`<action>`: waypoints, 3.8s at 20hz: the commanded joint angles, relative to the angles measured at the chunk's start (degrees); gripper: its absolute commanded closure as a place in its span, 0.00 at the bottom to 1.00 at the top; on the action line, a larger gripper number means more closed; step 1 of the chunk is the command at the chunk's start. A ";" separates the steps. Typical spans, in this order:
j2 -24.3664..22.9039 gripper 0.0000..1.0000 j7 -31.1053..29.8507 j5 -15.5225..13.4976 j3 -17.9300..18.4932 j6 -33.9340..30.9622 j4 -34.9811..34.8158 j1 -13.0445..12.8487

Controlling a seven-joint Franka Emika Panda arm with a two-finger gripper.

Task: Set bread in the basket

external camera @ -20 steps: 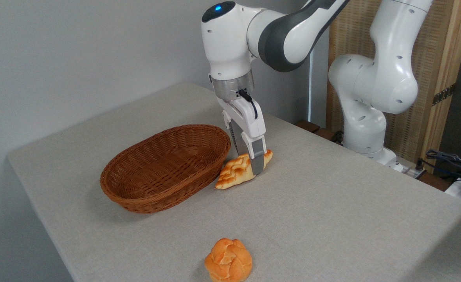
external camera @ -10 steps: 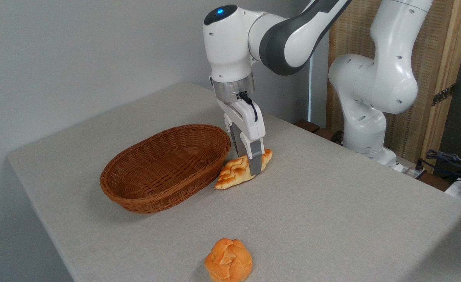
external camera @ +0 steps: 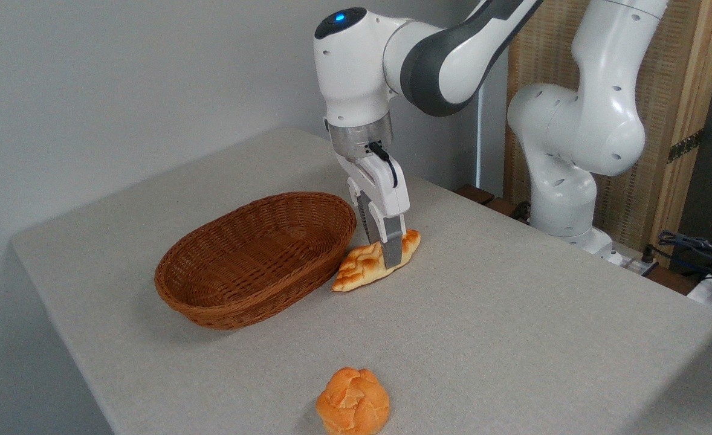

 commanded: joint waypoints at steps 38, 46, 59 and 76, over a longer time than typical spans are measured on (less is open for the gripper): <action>28.16 0.00 -11.68 -4.01 -11.22 -6.15 38.79 5.33; 28.07 0.00 -11.59 -3.92 -11.22 -6.24 38.79 5.33; 26.40 0.00 -12.20 -2.79 -10.17 -7.03 40.72 5.85; 26.31 0.00 -13.00 1.70 1.96 -26.97 56.55 5.51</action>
